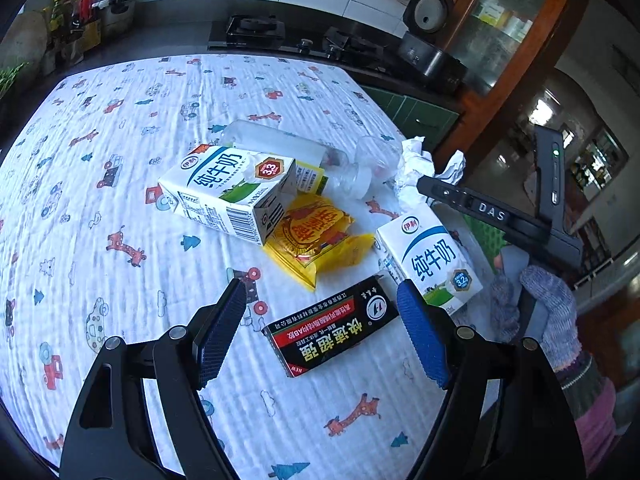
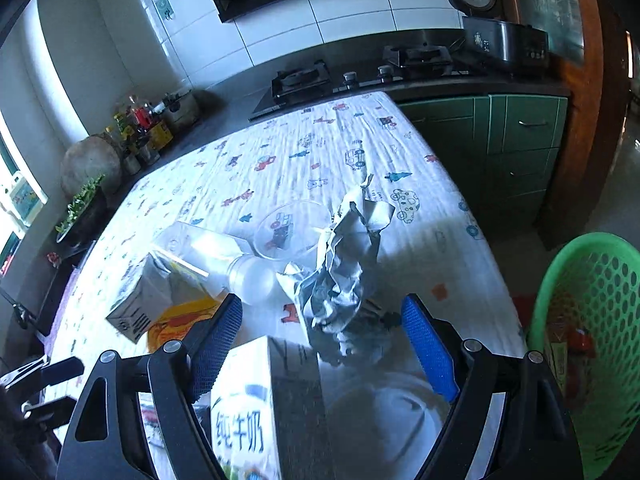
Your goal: Collect trash
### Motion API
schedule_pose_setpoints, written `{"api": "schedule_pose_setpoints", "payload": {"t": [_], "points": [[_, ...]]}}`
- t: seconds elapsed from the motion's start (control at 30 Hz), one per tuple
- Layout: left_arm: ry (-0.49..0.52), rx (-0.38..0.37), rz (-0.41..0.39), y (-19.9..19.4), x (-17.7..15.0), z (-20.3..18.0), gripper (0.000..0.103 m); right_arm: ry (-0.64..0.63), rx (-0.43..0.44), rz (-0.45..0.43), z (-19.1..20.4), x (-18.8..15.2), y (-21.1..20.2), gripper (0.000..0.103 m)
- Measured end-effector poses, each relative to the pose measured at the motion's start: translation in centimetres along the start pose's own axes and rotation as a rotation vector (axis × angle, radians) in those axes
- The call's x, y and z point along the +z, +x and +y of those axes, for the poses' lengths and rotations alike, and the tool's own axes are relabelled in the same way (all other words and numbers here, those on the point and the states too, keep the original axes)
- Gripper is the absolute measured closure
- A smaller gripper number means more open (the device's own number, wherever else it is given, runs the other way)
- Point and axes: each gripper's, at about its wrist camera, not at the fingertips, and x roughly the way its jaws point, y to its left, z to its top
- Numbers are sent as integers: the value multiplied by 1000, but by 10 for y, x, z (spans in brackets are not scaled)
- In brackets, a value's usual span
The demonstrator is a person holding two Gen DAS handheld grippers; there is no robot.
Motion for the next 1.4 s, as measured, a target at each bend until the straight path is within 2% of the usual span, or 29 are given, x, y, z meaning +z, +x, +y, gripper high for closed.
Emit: {"api": "schedule_pose_setpoints", "payload": {"t": [0.1,0.23,0.27,0.33,0.4,0.57,0.9,1.17,1.4], "points": [[2,-8,9,3,-1,-1,26,9,-8,14,-2,2,12,32],[12,-34,23,9,-1,-9,26,26,2,25,-8,2,18,59],[17,-41,28,12,-1,-14,26,30,10,23,-9,2,17,62],[20,-58,35,16,-1,-21,26,34,21,14,-11,0,12,74],[21,-80,45,21,0,-29,26,40,29,0,-12,-1,5,80],[18,-127,67,35,6,-50,26,45,41,-49,-18,-4,-20,85],[-57,-147,126,74,20,-72,26,21,9,-139,-31,-15,-79,85],[-76,-83,148,96,28,-88,23,34,-25,-182,-53,-35,-114,85],[-107,-57,159,105,29,-90,21,52,-47,-206,-71,-49,-137,85]]}}
